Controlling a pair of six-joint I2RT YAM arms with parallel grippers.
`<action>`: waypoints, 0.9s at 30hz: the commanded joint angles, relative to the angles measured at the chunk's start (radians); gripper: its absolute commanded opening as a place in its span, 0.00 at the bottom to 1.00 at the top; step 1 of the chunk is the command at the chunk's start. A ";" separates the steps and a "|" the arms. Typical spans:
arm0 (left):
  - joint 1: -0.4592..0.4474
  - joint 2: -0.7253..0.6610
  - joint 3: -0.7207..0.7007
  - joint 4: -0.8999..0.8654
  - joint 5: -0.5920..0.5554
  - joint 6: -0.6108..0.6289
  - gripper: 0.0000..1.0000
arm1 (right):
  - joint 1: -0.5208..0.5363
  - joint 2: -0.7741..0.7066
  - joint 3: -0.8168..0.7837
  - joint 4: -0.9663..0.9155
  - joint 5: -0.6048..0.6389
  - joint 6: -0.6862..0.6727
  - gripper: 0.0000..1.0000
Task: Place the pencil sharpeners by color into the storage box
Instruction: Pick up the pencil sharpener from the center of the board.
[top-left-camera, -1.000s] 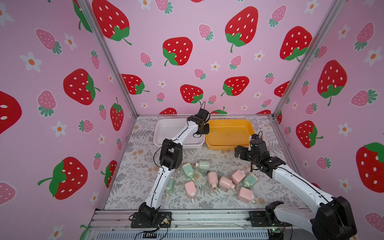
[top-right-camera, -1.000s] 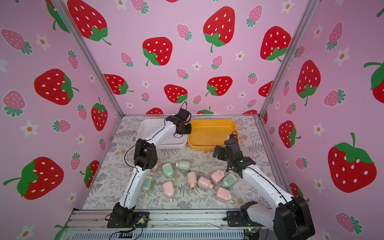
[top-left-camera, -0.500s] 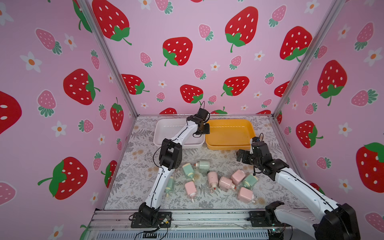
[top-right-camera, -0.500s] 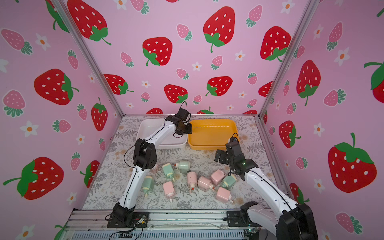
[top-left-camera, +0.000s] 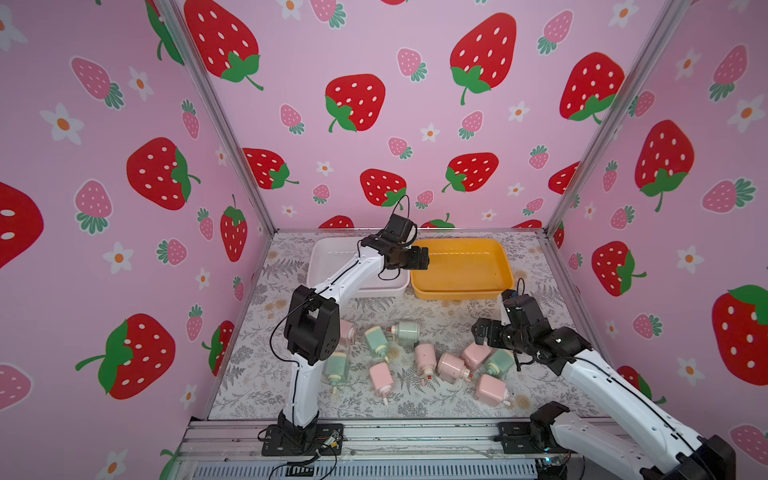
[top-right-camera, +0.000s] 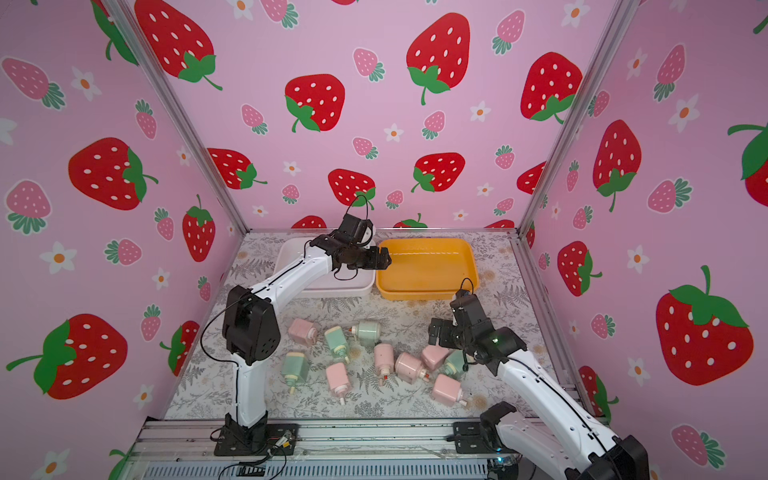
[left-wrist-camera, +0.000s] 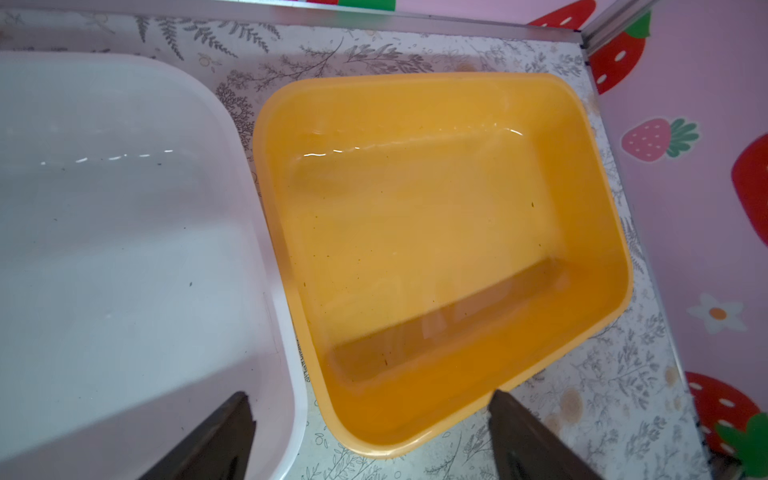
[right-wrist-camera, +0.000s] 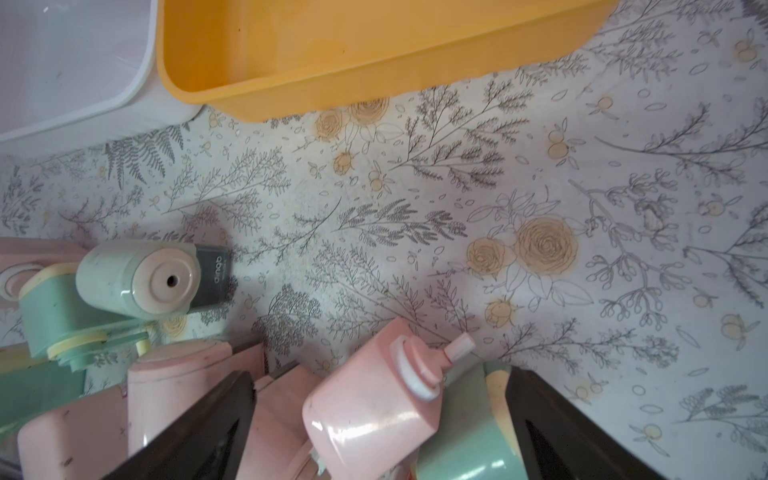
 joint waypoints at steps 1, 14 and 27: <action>-0.037 -0.112 -0.166 0.074 0.009 0.024 1.00 | 0.058 -0.043 0.049 -0.160 0.003 0.070 1.00; -0.207 -0.510 -0.640 0.153 0.021 0.107 1.00 | 0.395 -0.024 0.065 -0.356 0.137 0.187 1.00; -0.209 -0.618 -0.756 0.227 0.120 0.175 1.00 | 0.477 0.048 0.025 -0.390 0.155 0.356 1.00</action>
